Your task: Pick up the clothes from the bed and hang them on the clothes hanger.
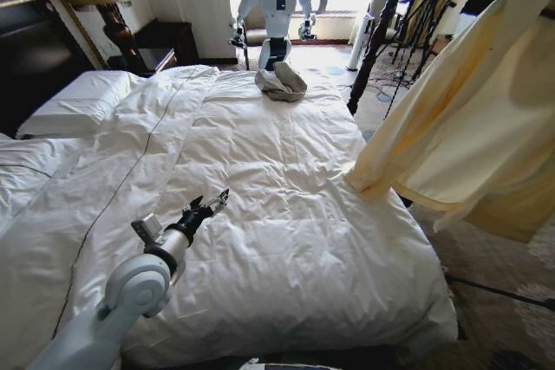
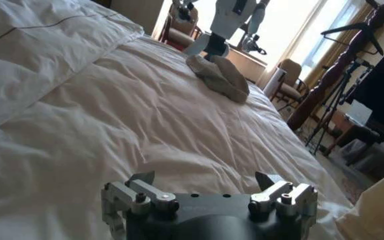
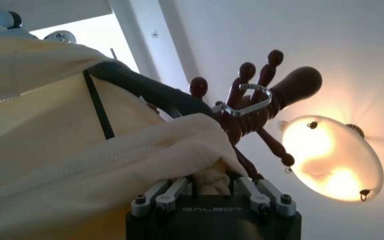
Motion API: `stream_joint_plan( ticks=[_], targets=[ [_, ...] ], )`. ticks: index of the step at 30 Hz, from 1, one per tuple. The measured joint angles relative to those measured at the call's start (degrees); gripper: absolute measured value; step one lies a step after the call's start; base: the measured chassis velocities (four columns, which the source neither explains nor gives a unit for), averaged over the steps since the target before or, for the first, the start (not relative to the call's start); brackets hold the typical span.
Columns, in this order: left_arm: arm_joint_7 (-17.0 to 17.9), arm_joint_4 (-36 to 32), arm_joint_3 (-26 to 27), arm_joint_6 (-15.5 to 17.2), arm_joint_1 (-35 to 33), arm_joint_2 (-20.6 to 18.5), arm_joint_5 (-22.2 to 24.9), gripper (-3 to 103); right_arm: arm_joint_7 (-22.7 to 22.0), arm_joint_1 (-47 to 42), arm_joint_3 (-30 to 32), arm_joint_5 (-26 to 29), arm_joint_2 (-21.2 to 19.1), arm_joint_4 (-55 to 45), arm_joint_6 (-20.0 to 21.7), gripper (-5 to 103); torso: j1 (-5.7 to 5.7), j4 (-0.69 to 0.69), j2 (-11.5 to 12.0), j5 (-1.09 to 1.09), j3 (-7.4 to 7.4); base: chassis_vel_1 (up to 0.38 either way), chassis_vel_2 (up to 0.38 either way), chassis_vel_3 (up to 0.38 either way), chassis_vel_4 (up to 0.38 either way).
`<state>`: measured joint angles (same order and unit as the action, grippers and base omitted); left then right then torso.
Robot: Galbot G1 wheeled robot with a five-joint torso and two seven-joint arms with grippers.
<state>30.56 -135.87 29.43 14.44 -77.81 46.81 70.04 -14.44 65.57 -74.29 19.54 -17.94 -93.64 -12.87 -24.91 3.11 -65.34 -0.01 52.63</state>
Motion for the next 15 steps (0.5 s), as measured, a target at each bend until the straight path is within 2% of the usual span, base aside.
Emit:
stream_joint_plan(
  ticks=[6,10,13,15],
  targets=[
    [0.0,0.5,-0.3,0.0,0.3,0.2,-0.1,100,-1.4,-2.9,1.2,1.2,3.9,3.3,-0.4,22,0.00,-0.01,0.0,-0.01,0.00,0.000,0.000,0.000,0.000],
    [0.0,1.0,-0.5,0.0,0.4,0.6,-0.3,100,-2.8,-12.1,10.4,2.1,7.1,6.0,-0.8,22,0.00,0.02,0.0,-0.07,0.00,0.000,0.000,0.000,0.000],
    [0.0,1.3,-0.5,0.0,0.4,0.9,-0.5,100,-3.0,-16.2,13.4,2.2,8.7,7.8,-1.0,22,0.00,0.00,0.0,0.02,0.00,0.000,0.000,0.000,0.000],
    [0.0,1.4,-0.5,0.0,0.4,1.1,-0.7,100,-3.0,-17.3,13.9,2.1,9.5,8.5,-1.1,22,0.00,-0.01,0.0,0.00,0.00,0.000,0.000,0.000,0.000]
  ],
)
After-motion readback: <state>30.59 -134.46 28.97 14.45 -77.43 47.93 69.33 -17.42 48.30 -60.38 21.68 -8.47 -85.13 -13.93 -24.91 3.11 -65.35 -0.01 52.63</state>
